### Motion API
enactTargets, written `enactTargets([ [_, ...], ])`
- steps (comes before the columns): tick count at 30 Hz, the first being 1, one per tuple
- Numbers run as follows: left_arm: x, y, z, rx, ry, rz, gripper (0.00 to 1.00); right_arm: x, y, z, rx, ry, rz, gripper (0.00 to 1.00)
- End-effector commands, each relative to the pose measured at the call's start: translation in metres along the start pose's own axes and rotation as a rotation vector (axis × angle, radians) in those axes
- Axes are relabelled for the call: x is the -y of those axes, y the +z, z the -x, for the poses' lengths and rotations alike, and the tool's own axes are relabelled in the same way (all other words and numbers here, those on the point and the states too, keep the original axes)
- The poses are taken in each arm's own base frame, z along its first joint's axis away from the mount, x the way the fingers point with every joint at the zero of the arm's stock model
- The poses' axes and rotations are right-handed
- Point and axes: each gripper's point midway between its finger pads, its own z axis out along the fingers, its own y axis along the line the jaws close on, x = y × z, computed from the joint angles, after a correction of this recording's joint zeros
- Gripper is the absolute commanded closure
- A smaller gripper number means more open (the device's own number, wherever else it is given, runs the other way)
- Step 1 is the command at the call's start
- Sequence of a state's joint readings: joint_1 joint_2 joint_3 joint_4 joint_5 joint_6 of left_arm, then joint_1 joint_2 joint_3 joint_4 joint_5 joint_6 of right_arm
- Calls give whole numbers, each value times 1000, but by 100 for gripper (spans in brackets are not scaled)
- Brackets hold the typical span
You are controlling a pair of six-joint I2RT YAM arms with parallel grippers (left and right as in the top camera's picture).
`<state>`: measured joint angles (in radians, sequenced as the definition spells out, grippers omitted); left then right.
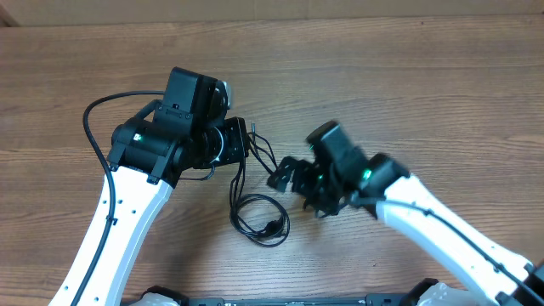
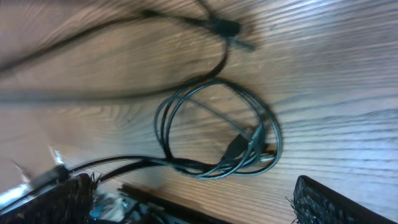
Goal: Untangle cables
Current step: 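Swing the right gripper under the left gripper toward the hanging cables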
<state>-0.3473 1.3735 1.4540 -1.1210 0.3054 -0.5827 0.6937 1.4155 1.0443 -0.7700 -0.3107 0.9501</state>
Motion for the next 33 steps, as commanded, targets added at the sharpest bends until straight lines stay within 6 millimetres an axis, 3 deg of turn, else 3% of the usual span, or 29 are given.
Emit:
enactTargets([
  [1,-8,-4,13,75,-208,53,95,-9,-6,4,217,-77,-70,0],
  [10,-36,-11,37,256,-522,171,96,-23,2,-40,348,-328,-159,0],
  [14,-37,-12,38,265,-538,173,96,-29,12,-45,348,-493,-183,0],
  [20,-38,-12,38,269,-537,177,96,-31,42,-50,283,-857,-249,3],
  [26,-38,-12,38,269,-537,177,96,-32,65,-46,263,-1047,-288,5],
  [30,-34,-12,39,267,-535,159,96,-36,89,-44,263,-1107,-287,12],
  [33,-23,-10,38,238,-525,105,96,-37,101,-41,270,-1103,-282,33],
])
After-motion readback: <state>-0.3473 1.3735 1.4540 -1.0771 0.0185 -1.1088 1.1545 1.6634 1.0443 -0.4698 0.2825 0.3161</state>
